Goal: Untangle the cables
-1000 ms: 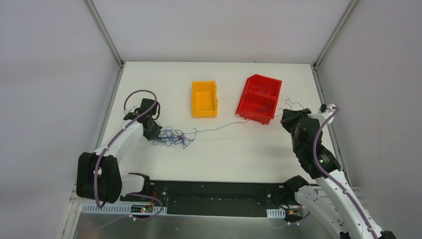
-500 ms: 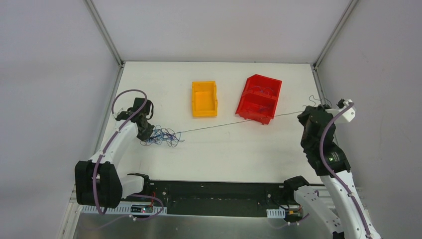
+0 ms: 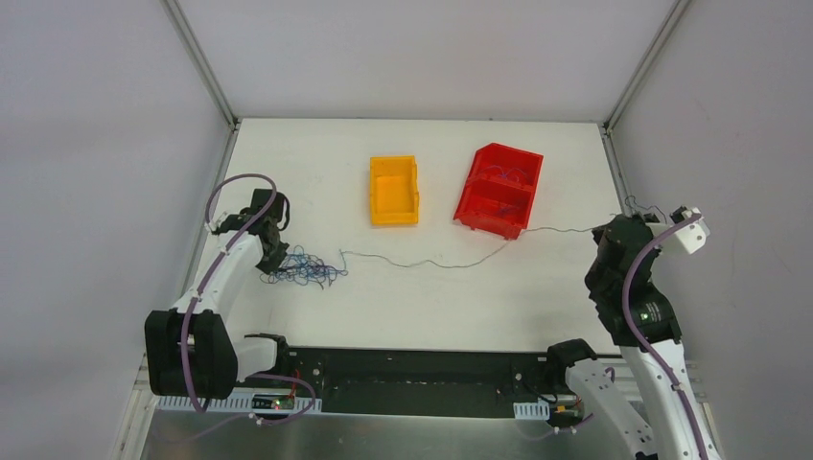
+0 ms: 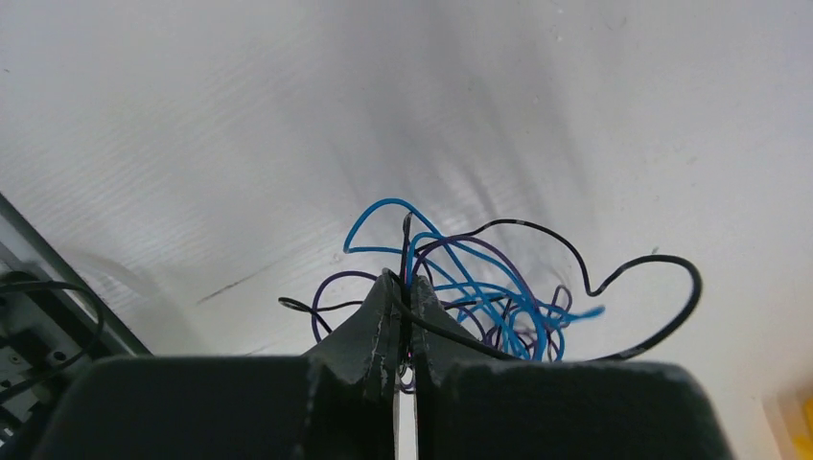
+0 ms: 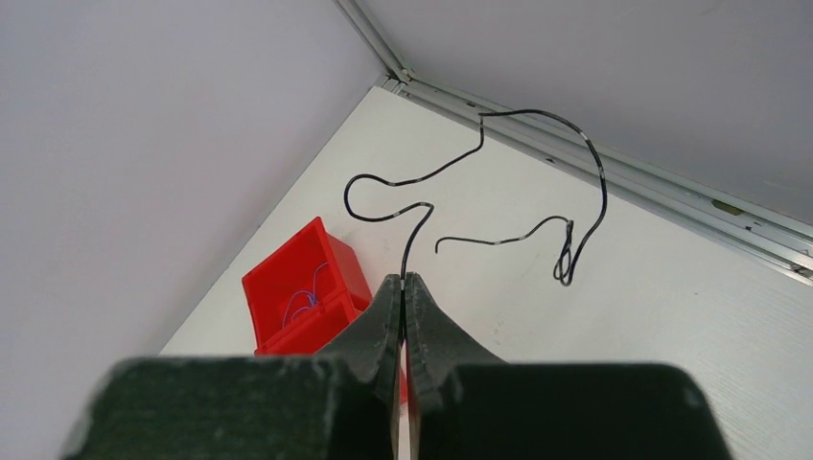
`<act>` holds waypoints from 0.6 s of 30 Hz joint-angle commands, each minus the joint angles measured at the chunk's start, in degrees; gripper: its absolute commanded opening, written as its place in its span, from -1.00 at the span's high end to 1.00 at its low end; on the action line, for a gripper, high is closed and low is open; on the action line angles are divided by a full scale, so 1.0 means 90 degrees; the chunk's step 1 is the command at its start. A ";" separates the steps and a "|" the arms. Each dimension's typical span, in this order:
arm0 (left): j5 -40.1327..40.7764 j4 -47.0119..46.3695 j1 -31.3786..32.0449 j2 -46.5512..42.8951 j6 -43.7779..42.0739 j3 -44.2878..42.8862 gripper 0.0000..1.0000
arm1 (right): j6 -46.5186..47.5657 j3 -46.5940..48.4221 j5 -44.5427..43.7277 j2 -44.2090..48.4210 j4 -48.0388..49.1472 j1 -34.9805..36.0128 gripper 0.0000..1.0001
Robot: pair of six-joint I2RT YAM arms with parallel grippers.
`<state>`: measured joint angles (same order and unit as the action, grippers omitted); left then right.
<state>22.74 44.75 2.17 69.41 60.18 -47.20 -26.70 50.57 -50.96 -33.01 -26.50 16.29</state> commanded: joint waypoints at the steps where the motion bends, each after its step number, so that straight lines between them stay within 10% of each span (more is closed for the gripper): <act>1: 0.0622 0.0245 -0.0090 -0.0263 0.0044 0.0086 0.89 | -0.0015 0.0210 -0.0196 -0.0216 -0.0285 -0.0111 1.00; 18: -0.0837 -0.0585 0.0401 -0.0966 -0.1577 -0.0334 -0.29 | 0.0483 0.0536 0.4653 -0.0990 0.0657 -0.0108 1.00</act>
<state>19.55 41.36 4.23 59.20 49.93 -47.68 -24.56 50.19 -20.49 -41.80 -25.54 15.46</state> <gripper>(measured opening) 0.566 0.009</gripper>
